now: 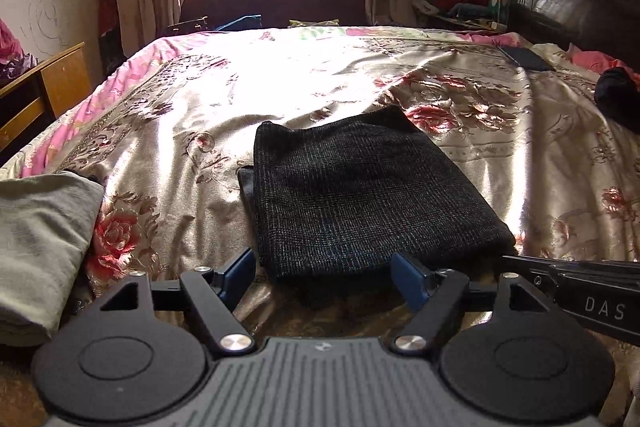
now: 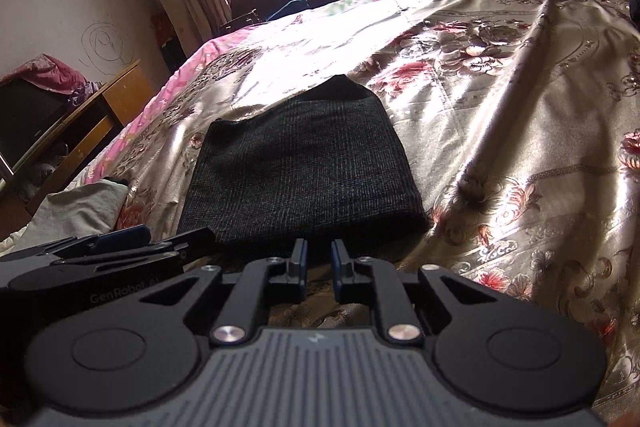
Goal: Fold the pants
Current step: 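Open the left gripper and pull both grippers back from the stack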
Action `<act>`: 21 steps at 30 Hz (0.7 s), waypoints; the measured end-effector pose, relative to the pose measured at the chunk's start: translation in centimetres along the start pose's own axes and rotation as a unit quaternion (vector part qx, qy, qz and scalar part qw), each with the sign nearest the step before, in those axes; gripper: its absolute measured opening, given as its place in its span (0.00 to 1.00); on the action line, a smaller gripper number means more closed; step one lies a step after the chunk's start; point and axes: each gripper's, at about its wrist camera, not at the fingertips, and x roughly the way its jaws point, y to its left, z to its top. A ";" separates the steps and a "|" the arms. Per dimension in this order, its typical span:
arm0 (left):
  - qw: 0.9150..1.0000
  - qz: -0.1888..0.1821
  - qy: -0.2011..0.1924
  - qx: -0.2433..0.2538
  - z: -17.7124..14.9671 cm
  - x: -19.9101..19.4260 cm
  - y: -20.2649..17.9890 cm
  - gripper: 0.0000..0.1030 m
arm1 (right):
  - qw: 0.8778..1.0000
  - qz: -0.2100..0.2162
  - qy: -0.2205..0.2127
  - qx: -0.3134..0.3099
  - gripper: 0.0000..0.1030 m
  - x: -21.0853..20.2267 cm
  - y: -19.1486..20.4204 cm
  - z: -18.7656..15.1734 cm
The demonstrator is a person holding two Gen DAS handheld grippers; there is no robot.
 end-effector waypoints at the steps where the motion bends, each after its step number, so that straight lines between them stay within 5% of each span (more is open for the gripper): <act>1: 1.000 0.002 -0.004 -0.002 0.0 -0.1 0.0 0.90 | 1.000 0.001 -0.003 0.002 0.14 -0.1 -0.1 -0.1; 4: 1.000 0.001 -0.003 -0.014 -0.1 -0.2 0.1 1.00 | 1.000 0.002 -0.004 0.009 0.14 -0.1 -0.4 -0.4; 13: 0.996 0.069 0.030 0.047 -1.2 0.7 -1.8 1.00 | 1.000 0.000 -0.003 0.018 0.14 0.1 -1.1 -1.2; 21: 0.997 0.053 0.041 0.039 -1.5 0.8 -1.9 1.00 | 1.000 -0.008 -0.006 0.018 0.14 0.0 -1.5 -1.6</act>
